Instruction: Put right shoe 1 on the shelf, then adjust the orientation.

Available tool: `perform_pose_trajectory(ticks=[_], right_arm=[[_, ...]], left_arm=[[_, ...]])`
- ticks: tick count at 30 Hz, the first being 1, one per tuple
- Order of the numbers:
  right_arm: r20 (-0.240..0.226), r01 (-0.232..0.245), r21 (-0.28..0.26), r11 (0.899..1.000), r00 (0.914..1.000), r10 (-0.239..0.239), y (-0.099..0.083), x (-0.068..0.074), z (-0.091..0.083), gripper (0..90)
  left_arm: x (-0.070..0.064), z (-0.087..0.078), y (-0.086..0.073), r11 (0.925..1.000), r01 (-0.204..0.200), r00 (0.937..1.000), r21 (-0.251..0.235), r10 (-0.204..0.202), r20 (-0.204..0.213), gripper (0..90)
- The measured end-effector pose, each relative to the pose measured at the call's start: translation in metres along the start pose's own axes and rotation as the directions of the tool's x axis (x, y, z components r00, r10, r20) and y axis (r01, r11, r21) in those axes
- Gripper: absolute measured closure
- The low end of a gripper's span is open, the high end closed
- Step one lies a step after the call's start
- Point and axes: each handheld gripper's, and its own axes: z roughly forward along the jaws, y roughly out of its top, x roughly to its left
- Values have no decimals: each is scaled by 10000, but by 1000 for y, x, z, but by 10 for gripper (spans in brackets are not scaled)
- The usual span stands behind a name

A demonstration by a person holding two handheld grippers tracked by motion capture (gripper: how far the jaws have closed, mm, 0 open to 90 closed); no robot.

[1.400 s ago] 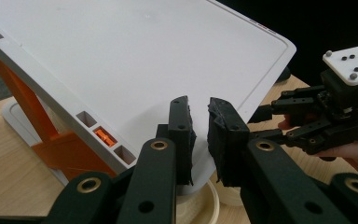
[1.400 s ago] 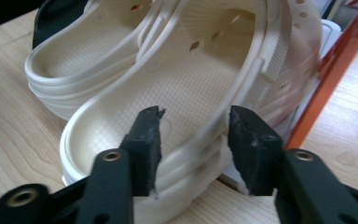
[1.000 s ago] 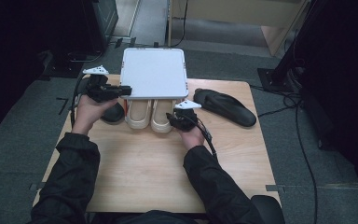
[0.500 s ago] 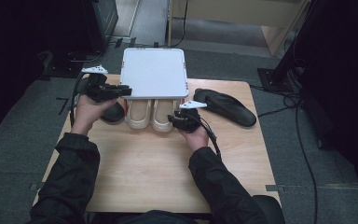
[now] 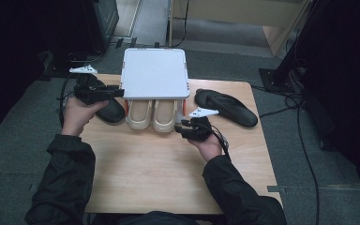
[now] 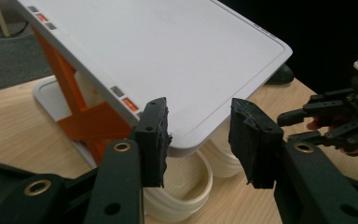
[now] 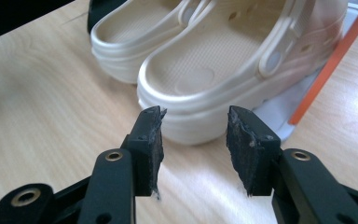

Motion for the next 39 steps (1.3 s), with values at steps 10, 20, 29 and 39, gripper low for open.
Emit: perform_pose_trajectory(ticks=[10, 20, 29, 39], right_arm=[[-229, -51, -250, 9997, 9997, 46, -15, -8, -21, 569], [-330, -38, -430, 9991, 9995, 24, -20, -18, -26, 571], [-330, -129, -622, 9980, 9994, 109, -20, -21, -27, 571], [-162, 8, -547, 9985, 9999, -17, -21, -22, -25, 587]], left_arm=[[12, -13, -16, 9987, 504, 9963, 27, -501, -698, 566], [30, -15, -38, 9945, 1045, 9881, -18, -1041, -1130, 574], [51, 1, -61, 9897, 1420, 9781, 203, -1371, -1564, 590], [69, 27, -80, 9832, 1656, 9700, 769, -1483, -1924, 682]])
